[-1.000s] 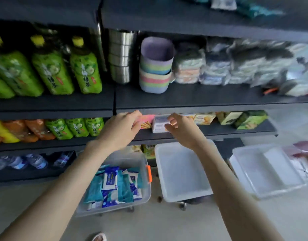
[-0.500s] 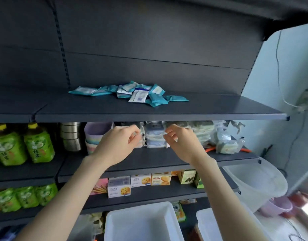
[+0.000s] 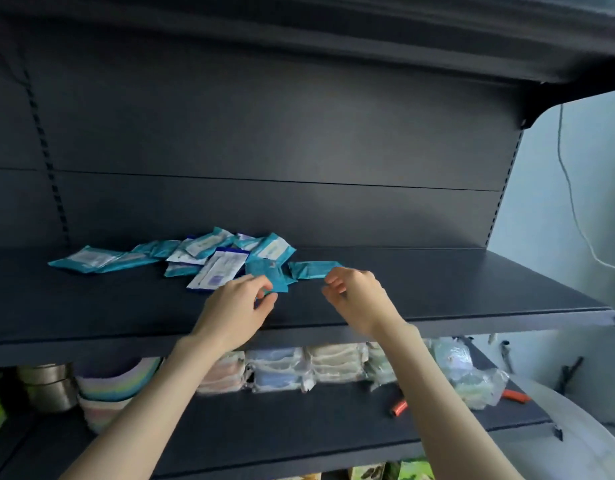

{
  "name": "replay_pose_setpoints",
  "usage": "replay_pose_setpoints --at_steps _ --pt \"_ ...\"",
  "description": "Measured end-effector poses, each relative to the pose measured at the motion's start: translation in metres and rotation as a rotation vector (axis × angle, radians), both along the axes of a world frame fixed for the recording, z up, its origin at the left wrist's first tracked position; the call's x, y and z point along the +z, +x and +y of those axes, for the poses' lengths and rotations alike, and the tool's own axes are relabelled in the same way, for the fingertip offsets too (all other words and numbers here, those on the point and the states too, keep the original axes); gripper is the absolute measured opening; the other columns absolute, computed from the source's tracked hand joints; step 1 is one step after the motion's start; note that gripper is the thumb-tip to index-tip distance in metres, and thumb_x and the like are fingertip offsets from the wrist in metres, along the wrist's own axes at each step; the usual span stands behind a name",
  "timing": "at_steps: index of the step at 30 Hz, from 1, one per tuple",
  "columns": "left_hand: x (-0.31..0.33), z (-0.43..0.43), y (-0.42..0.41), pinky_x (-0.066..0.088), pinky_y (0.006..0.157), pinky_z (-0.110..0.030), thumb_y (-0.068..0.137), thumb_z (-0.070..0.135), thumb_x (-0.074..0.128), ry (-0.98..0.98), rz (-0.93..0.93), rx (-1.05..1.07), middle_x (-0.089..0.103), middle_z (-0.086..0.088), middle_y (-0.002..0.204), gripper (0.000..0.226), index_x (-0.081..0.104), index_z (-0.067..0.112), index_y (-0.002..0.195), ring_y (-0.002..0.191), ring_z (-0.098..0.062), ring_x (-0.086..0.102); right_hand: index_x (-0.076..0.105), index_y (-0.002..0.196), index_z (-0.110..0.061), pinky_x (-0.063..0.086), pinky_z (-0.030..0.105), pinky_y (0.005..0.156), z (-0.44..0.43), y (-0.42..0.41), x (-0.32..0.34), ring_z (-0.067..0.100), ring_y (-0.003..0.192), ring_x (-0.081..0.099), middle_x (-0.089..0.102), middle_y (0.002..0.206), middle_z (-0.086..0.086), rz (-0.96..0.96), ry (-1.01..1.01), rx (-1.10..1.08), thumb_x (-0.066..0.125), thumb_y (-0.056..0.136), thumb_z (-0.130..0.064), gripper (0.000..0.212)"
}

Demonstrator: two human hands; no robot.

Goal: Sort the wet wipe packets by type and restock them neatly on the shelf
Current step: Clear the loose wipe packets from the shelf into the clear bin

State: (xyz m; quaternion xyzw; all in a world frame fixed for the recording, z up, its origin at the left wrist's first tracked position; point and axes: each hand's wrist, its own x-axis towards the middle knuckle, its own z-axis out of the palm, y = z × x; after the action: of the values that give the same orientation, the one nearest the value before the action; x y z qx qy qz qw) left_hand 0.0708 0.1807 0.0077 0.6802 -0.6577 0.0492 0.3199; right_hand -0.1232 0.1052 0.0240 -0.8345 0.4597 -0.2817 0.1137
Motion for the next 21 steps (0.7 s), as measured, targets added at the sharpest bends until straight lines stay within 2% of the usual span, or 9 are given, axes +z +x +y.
replay_pose_setpoints --at_steps 4,7,12,14,16,19,21 --pt "-0.004 -0.060 0.000 0.044 0.093 -0.036 0.094 0.046 0.048 0.038 0.013 0.184 0.058 -0.002 0.123 0.040 0.059 0.015 0.118 0.113 -0.020 0.053 0.060 0.118 -0.015 0.048 0.037 0.085 -0.065 0.008 0.001 0.030 0.106 0.056 0.063 0.117 0.005 0.042 -0.008 0.059 0.053 0.095 -0.028 0.027" --pt "-0.009 -0.097 0.001 0.041 0.097 -0.040 0.092 0.058 0.040 0.160 0.070 0.371 0.051 -0.008 0.134 0.058 0.052 0.013 0.127 0.123 -0.027 0.046 0.058 0.121 -0.016 0.046 0.039 0.090 -0.109 0.017 -0.005 0.028 0.112 0.053 0.059 0.123 0.005 0.059 0.029 0.155 0.053 0.095 -0.031 0.030" --pt "-0.018 -0.133 0.006 0.043 0.093 -0.039 0.088 0.068 0.035 0.304 0.019 0.546 0.055 -0.012 0.130 0.073 0.047 0.009 0.129 0.118 -0.031 0.051 0.045 0.138 -0.020 0.035 0.042 0.106 -0.167 0.030 -0.016 0.031 0.131 0.039 0.048 0.141 0.005 0.172 0.130 0.245 0.047 0.097 -0.036 0.045" --pt "-0.020 -0.138 0.007 0.044 0.093 -0.039 0.085 0.069 0.042 0.338 0.018 0.577 0.056 -0.013 0.129 0.077 0.044 0.007 0.131 0.118 -0.031 0.052 0.034 0.146 -0.022 0.025 0.041 0.112 -0.182 0.034 -0.019 0.031 0.138 0.031 0.038 0.150 0.004 0.274 0.165 0.251 0.041 0.099 -0.039 0.050" --pt "-0.019 -0.139 0.009 0.044 0.094 -0.039 0.081 0.069 0.052 0.342 0.102 0.576 0.055 -0.013 0.132 0.082 0.042 0.006 0.133 0.120 -0.032 0.051 0.028 0.148 -0.021 0.021 0.041 0.112 -0.192 0.036 -0.022 0.033 0.139 0.028 0.035 0.151 0.007 0.373 0.189 0.239 0.041 0.099 -0.042 0.055" --pt "-0.016 -0.138 0.012 0.043 0.097 -0.043 0.072 0.073 0.059 0.399 0.180 0.588 0.055 -0.009 0.131 0.089 0.044 0.008 0.131 0.120 -0.031 0.050 0.037 0.140 -0.013 0.024 0.040 0.108 -0.198 0.035 -0.024 0.032 0.132 0.027 0.033 0.143 0.010 0.408 0.187 0.213 0.051 0.092 -0.051 0.063" --pt "-0.014 -0.137 0.013 0.041 0.098 -0.045 0.062 0.080 0.059 0.452 0.183 0.604 0.058 -0.005 0.125 0.089 0.050 0.014 0.121 0.116 -0.030 0.052 0.045 0.131 -0.011 0.028 0.037 0.104 -0.199 0.034 -0.024 0.029 0.127 0.028 0.034 0.135 0.010 0.362 0.220 0.203 0.059 0.084 -0.057 0.067"
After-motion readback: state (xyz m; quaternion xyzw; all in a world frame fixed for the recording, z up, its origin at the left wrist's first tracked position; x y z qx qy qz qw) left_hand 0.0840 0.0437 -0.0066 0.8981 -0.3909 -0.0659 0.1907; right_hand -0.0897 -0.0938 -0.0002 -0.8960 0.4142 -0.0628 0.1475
